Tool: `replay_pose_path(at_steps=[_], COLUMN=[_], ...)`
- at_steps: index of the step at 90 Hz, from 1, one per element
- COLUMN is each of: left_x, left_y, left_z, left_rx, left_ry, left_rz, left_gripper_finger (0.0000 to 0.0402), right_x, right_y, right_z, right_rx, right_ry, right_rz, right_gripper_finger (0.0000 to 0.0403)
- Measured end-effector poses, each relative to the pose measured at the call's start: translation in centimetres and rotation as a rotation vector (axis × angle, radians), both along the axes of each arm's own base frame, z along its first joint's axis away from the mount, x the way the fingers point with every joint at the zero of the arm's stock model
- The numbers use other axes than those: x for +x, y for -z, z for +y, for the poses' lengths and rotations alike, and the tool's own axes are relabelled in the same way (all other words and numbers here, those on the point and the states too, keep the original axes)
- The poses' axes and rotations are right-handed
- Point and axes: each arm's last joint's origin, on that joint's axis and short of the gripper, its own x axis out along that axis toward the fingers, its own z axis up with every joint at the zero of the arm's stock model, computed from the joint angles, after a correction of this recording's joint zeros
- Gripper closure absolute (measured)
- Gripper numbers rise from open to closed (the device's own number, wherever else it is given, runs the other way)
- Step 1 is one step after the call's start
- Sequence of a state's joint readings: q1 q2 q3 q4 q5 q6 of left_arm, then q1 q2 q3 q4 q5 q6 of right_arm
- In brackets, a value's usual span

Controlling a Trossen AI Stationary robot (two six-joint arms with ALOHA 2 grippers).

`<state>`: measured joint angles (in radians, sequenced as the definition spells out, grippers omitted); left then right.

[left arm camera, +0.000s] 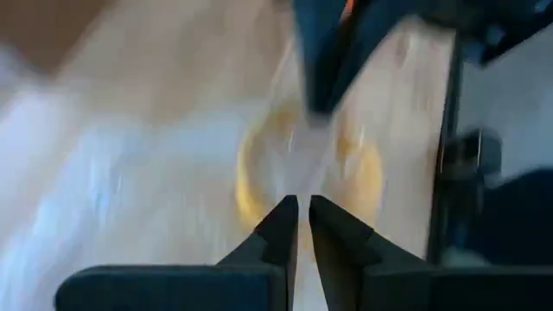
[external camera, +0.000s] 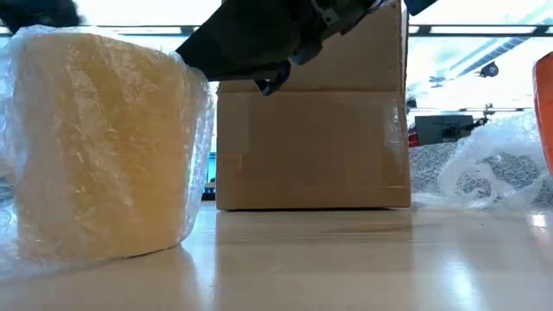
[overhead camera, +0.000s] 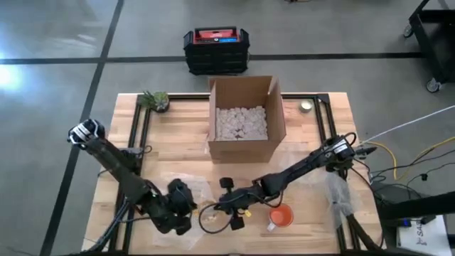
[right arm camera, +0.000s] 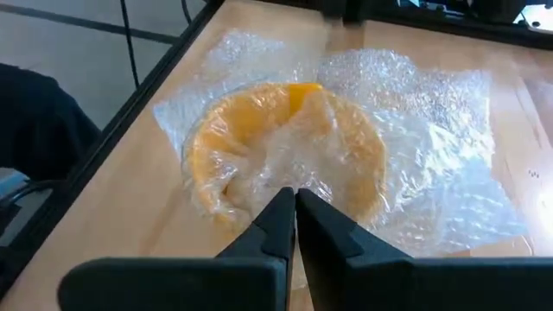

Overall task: Wrap mug
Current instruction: Wrap the yellow mug with bubble wrap

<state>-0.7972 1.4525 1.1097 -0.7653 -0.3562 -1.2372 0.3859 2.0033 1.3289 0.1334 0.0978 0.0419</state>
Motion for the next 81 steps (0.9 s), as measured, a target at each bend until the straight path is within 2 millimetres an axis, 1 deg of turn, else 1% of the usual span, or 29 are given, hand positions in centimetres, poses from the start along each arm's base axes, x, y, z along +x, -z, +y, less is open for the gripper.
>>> replay_pose_path(at_steps=[9, 22, 29, 36, 49, 56, 63, 72, 81], left_x=[-1.8, -3.7, -4.4, -5.3, -6.4, -6.7, -6.8, -7.0, -7.4], left_y=[0.8, 2.9, 3.7, 4.8, 6.7, 7.8, 9.1, 10.9, 12.1], left_z=[0.0, -0.2, -0.3, -0.1, 0.5, 0.7, 1.0, 1.3, 1.8], left_rx=[-0.062, -0.087, -0.108, -0.104, -0.089, -0.107, -0.141, -0.195, -0.219], left_ry=[-0.061, -0.158, -0.225, -0.284, -0.391, -0.416, -0.426, -0.427, -0.429], left_rz=[0.203, 0.335, 0.364, 0.414, 0.443, 0.438, 0.422, 0.392, 0.373], left_gripper_finger=[0.0381, 0.0375, 0.0359, 0.0330, 0.0257, 0.0220, 0.0191, 0.0172, 0.0175], right_x=[0.0, 0.0, 0.0, -0.1, -0.1, -0.1, -0.1, -0.1, -0.1], right_y=[0.0, 0.0, 0.1, 0.1, 0.1, 0.1, 0.2, 0.2, 0.2], right_z=[0.0, 0.0, 0.0, 0.0, 0.0, 0.0, 0.0, 0.0, 0.0], right_rx=[-0.001, -0.001, -0.002, -0.004, -0.007, -0.010, -0.011, -0.012, -0.017], right_ry=[0.000, -0.001, -0.001, -0.001, -0.003, -0.005, -0.006, -0.007, -0.010], right_rz=[0.000, 0.001, 0.004, 0.007, 0.008, 0.009, 0.011, 0.012, 0.011], right_gripper_finger=[0.0400, 0.0400, 0.0400, 0.0400, 0.0401, 0.0401, 0.0401, 0.0401, 0.0401])
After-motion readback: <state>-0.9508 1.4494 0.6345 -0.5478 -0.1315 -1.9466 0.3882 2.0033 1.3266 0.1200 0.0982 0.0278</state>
